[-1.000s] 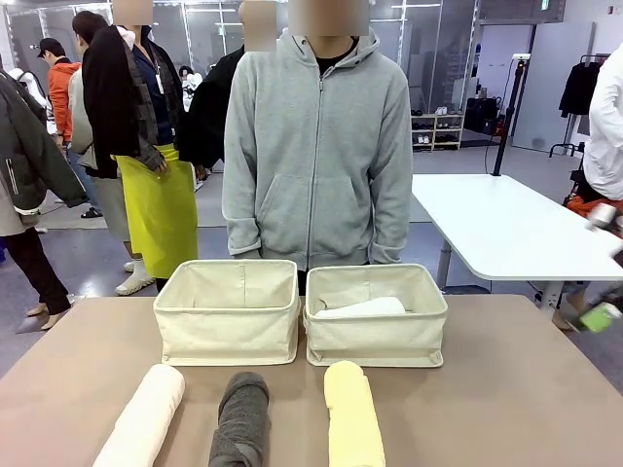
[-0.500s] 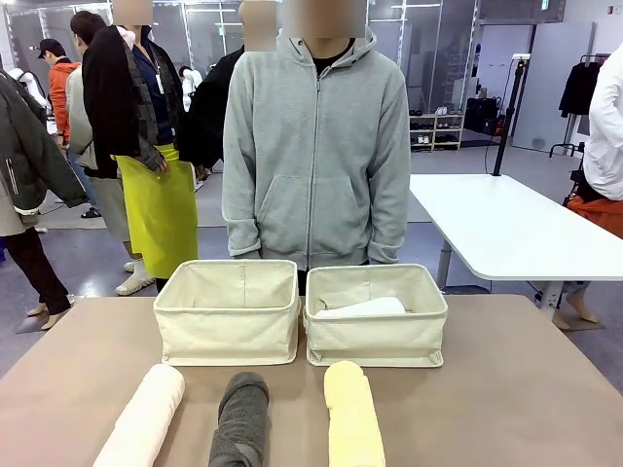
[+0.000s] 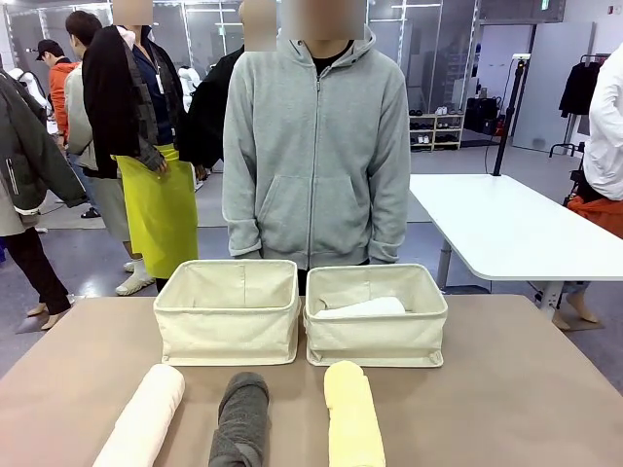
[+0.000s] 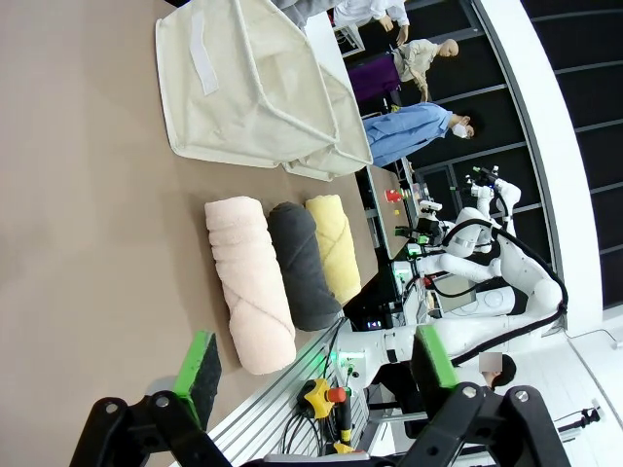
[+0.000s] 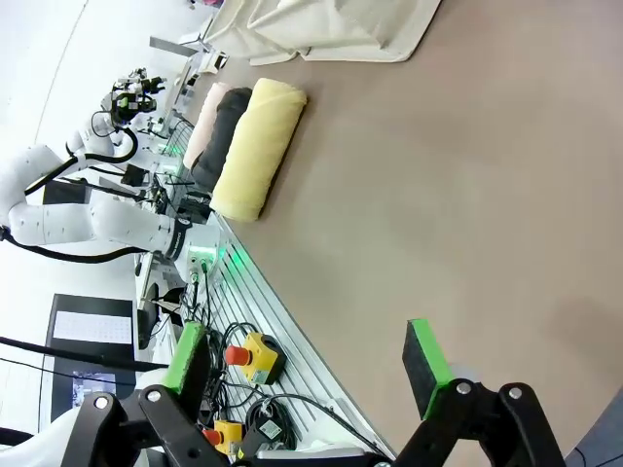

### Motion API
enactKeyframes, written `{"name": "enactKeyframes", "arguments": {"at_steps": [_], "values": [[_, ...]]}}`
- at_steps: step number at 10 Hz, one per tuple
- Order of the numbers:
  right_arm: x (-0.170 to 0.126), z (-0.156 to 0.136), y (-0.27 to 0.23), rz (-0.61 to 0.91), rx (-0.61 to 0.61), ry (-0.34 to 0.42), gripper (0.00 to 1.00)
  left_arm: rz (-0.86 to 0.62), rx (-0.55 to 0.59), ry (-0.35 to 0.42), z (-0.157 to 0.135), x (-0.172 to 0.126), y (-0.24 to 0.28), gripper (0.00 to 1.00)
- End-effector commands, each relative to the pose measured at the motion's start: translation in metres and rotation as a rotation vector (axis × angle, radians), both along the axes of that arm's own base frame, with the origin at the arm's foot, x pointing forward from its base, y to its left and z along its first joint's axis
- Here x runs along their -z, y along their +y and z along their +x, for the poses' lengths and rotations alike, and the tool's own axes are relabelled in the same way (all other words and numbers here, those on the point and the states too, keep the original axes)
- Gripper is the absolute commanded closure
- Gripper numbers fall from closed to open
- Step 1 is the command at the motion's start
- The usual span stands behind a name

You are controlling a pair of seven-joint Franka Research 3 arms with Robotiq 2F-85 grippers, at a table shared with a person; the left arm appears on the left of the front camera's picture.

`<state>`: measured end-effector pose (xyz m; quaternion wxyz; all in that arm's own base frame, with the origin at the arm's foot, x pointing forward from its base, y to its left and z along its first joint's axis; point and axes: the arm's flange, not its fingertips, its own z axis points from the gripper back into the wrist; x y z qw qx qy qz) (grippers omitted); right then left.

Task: Divide the towels into two baskets.
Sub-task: Pick up one hotel-folded towel from the bottom of the table and place it in the Fabric basket indicated by the person.

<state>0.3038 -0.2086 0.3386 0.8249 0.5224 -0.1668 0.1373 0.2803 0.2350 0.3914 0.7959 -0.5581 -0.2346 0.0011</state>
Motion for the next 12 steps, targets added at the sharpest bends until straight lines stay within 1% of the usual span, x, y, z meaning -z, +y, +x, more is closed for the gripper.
{"name": "enactKeyframes", "arguments": {"at_steps": [1, 12], "values": [[-0.0046, -0.0037, -0.0001, -0.004, -0.004, -0.012, 0.0, -0.009, -0.005, -0.009, -0.002, -0.0026, 0.0014, 0.0], [-0.0046, -0.0037, -0.0001, -0.004, -0.004, -0.012, 0.0, -0.009, -0.005, -0.009, -0.002, -0.0026, 0.0014, 0.0]]}}
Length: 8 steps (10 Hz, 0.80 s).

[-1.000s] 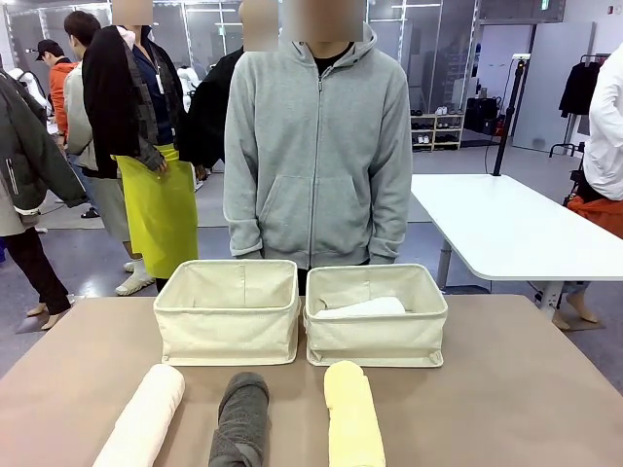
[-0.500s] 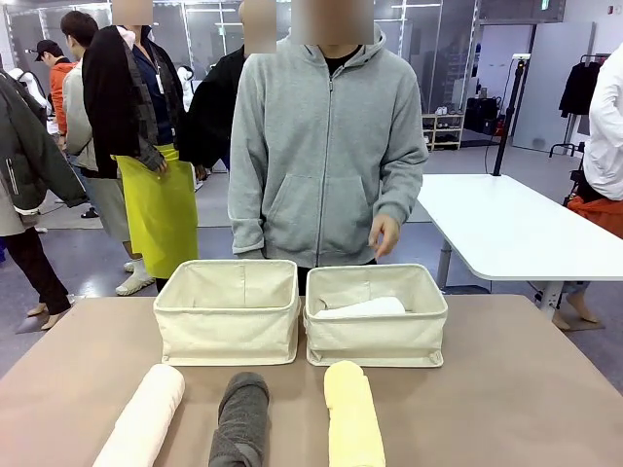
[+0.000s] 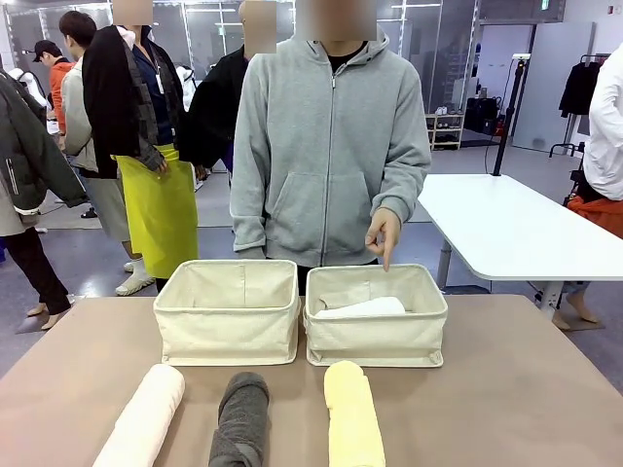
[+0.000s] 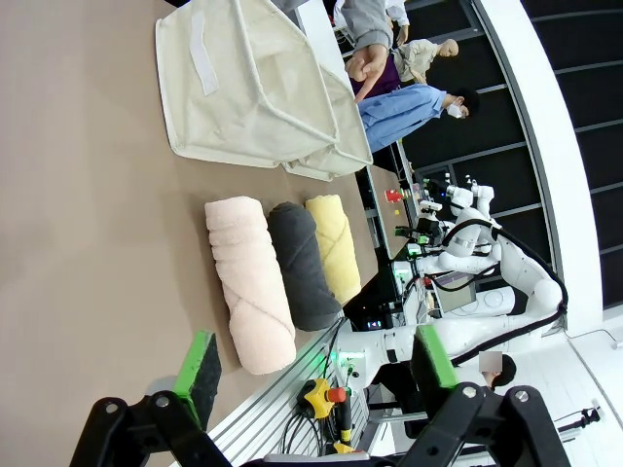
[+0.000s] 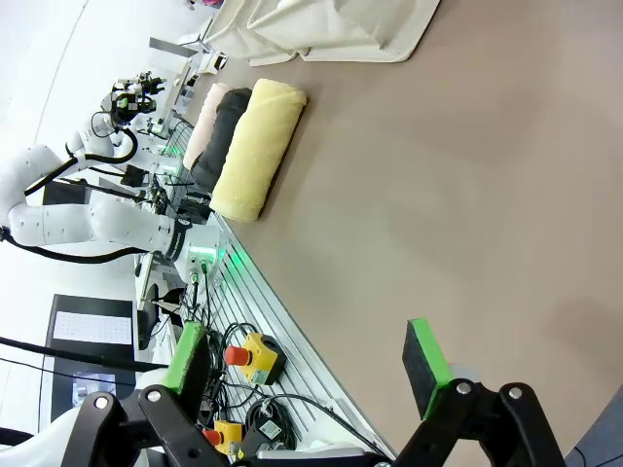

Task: Divide the towels into two baskets.
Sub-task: Pick up one hotel-folded towel from the bottom of the table and place it in the Fabric basket indicated by the person.

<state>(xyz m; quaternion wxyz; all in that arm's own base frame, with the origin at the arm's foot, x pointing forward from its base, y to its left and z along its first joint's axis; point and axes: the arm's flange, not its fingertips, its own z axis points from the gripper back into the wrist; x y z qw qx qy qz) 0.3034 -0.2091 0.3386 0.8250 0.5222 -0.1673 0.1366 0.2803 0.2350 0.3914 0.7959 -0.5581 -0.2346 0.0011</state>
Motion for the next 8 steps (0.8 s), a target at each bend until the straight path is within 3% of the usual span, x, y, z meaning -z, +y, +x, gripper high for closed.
{"name": "enactKeyframes", "arguments": {"at_steps": [1, 5, 8], "values": [[-0.005, -0.003, 0.0, -0.004, -0.006, -0.012, 0.0, -0.009, -0.005, -0.009, -0.002, -0.003, 0.001, 0.0], [0.0, 0.0, 0.0, 0.0, 0.0, 0.0, 0.0, -0.009, -0.005, -0.009, -0.002, -0.003, 0.001, 0.0], [-0.014, 0.021, 0.084, -0.06, 0.038, 0.056, 0.0, -0.009, -0.005, -0.009, -0.002, -0.003, 0.001, 0.0]]}}
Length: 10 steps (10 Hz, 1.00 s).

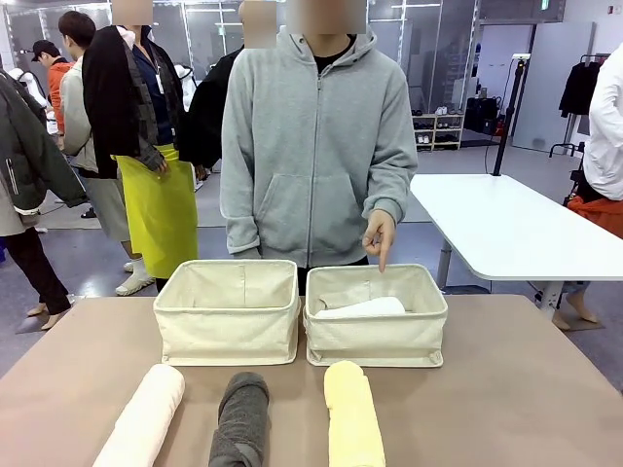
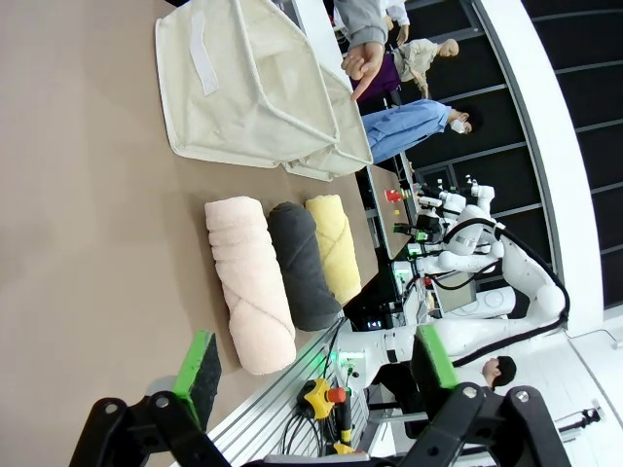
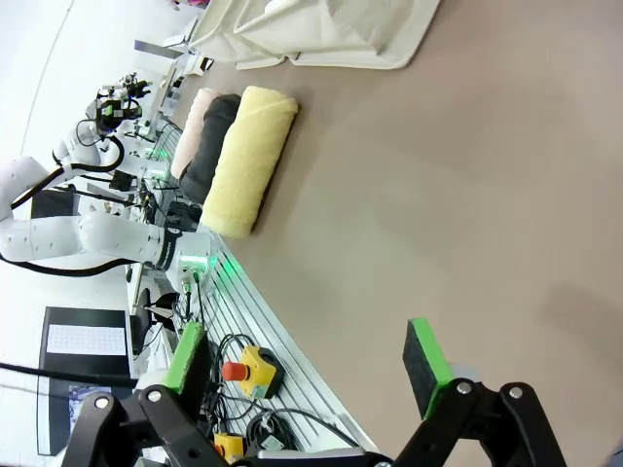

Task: Divide the towels into two baskets.
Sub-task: Pick up one hotel-folded towel from the bottom of the table and place it in the Fabric basket indicated by the person.

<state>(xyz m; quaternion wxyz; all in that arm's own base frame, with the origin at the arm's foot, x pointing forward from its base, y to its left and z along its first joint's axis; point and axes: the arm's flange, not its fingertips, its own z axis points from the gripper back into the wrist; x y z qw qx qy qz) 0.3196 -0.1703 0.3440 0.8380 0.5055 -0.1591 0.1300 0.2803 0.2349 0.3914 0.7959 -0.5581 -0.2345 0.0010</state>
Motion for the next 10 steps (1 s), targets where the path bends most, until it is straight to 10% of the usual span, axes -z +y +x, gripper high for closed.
{"name": "enactKeyframes", "arguments": {"at_steps": [1, 10], "values": [[-0.012, 0.01, 0.082, 0.001, 0.013, 0.071, 0.0, -0.009, -0.005, -0.009, -0.002, -0.003, 0.001, 0.0], [0.018, 0.019, 0.332, -0.294, 0.087, 0.308, 0.0, -0.009, -0.005, -0.009, -0.002, -0.003, 0.001, 0.0]]}}
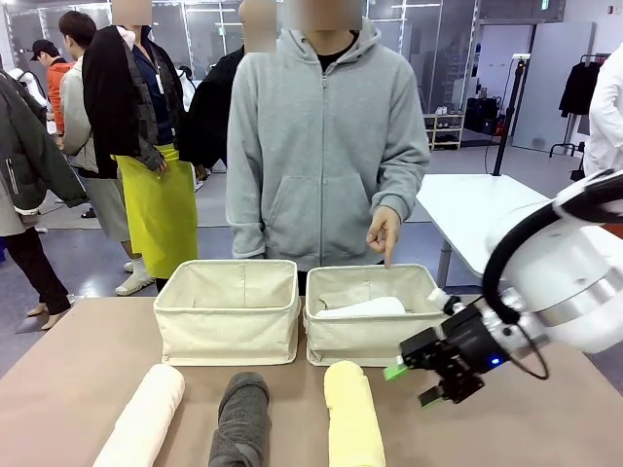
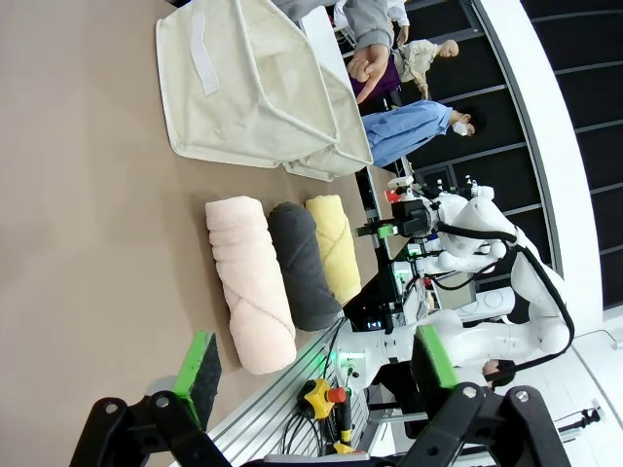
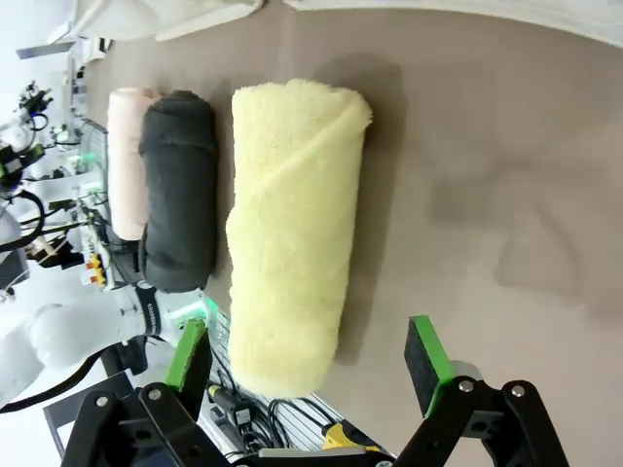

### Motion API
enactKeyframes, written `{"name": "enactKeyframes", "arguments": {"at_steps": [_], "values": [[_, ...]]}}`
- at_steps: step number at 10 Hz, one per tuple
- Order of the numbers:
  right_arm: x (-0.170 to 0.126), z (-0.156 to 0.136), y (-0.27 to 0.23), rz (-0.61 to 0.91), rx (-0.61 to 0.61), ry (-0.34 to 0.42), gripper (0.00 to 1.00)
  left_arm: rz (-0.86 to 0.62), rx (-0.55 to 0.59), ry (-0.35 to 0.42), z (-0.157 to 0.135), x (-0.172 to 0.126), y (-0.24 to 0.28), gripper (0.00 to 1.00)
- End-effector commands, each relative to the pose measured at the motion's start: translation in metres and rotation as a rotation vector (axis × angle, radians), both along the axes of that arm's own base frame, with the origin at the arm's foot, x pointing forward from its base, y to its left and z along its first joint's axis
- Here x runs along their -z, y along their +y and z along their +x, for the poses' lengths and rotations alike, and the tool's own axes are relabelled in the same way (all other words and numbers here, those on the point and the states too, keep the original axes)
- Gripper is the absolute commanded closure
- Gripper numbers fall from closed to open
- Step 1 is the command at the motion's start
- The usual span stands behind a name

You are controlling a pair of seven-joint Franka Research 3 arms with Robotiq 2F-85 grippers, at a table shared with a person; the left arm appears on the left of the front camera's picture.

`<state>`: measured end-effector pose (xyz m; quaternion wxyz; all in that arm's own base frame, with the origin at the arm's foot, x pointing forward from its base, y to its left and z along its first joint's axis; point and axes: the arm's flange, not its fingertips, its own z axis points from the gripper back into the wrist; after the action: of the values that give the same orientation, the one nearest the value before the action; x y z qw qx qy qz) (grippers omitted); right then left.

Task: Divide the towels into two baskets.
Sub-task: Pick up one hotel-folded towel from the bottom of the table and place it in the Fabric basket indicated by the person.

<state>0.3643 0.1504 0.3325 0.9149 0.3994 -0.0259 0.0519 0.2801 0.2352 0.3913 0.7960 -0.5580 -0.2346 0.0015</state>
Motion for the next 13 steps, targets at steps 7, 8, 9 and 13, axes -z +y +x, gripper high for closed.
{"name": "enactKeyframes", "arguments": {"at_steps": [7, 8, 9, 13], "values": [[0.027, -0.024, 0.08, -0.12, 0.074, 0.006, 0.0, -0.009, -0.004, -0.01, -0.002, -0.003, 0.001, 0.0], [0.027, -0.026, 0.085, -0.117, 0.061, 0.002, 0.0, -0.009, -0.004, -0.01, -0.002, -0.003, 0.001, 0.0], [0.03, -0.026, 0.09, -0.12, 0.06, 0.005, 0.0, -0.009, -0.004, -0.01, -0.002, -0.003, 0.001, 0.0], [0.041, -0.023, 0.101, -0.114, 0.02, -0.009, 0.0, -0.009, -0.004, -0.01, -0.002, -0.003, 0.001, 0.0]]}}
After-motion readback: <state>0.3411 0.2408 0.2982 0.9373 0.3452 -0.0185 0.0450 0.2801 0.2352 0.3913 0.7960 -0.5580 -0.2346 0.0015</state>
